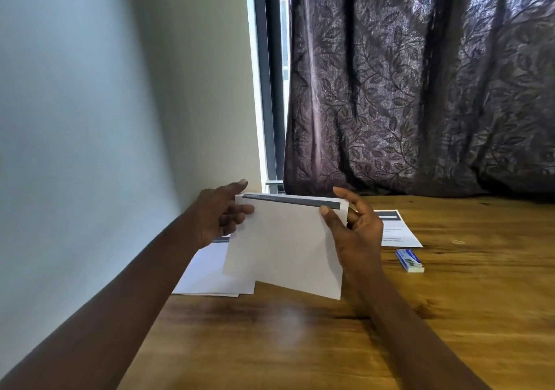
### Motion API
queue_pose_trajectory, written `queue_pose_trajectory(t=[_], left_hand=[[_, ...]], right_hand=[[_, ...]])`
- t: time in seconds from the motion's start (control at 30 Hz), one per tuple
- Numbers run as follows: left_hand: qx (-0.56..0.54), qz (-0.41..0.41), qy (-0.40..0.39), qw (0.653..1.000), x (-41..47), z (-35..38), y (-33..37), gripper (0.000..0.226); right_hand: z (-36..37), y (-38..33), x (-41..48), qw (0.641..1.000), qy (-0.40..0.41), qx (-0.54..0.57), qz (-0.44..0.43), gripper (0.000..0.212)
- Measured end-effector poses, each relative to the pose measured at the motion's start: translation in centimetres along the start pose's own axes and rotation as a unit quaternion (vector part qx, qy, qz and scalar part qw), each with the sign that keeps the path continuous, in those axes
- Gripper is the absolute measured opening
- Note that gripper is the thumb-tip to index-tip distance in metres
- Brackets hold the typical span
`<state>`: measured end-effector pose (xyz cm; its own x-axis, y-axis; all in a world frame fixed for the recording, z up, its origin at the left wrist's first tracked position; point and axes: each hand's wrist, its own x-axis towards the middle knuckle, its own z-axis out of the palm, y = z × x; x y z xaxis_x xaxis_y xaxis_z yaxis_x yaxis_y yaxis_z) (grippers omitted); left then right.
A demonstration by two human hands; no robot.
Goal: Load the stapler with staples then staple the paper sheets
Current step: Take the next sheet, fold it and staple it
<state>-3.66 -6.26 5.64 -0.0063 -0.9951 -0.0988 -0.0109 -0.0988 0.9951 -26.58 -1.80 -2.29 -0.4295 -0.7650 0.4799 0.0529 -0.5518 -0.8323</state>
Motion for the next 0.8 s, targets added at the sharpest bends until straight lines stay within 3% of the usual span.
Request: queue_pose_trajectory(t=[0.23, 0.33, 0.43, 0.63, 0.8], left_hand=[[-0.016, -0.035, 0.012, 0.999, 0.8, -0.7, -0.5, 0.029], [0.043, -0.02, 0.048, 0.998, 0.8, -0.4, -1.0, 0.035], [0.033, -0.003, 0.043, 0.999, 0.8, -0.3, -1.3, 0.029], [-0.01, -0.019, 0.037, 0.999, 1.3, -0.5, -0.8, 0.023], [-0.045, -0.042, -0.008, 0.998, 1.2, -0.7, 0.4, 0.027]], right_hand=[[-0.7, -0.4, 0.6, 0.996, 0.003, 0.08, 0.036, 0.048], [-0.6, -0.3, 0.5, 0.994, -0.005, 0.092, 0.064, 0.046], [-0.7, 0.1, 0.6, 0.993, -0.021, 0.081, 0.086, 0.039], [-0.6, 1.8, 0.8, 0.997, -0.03, -0.063, 0.024, 0.024], [-0.8, 2.2, 1.0, 0.993, -0.046, -0.103, 0.019, 0.05]])
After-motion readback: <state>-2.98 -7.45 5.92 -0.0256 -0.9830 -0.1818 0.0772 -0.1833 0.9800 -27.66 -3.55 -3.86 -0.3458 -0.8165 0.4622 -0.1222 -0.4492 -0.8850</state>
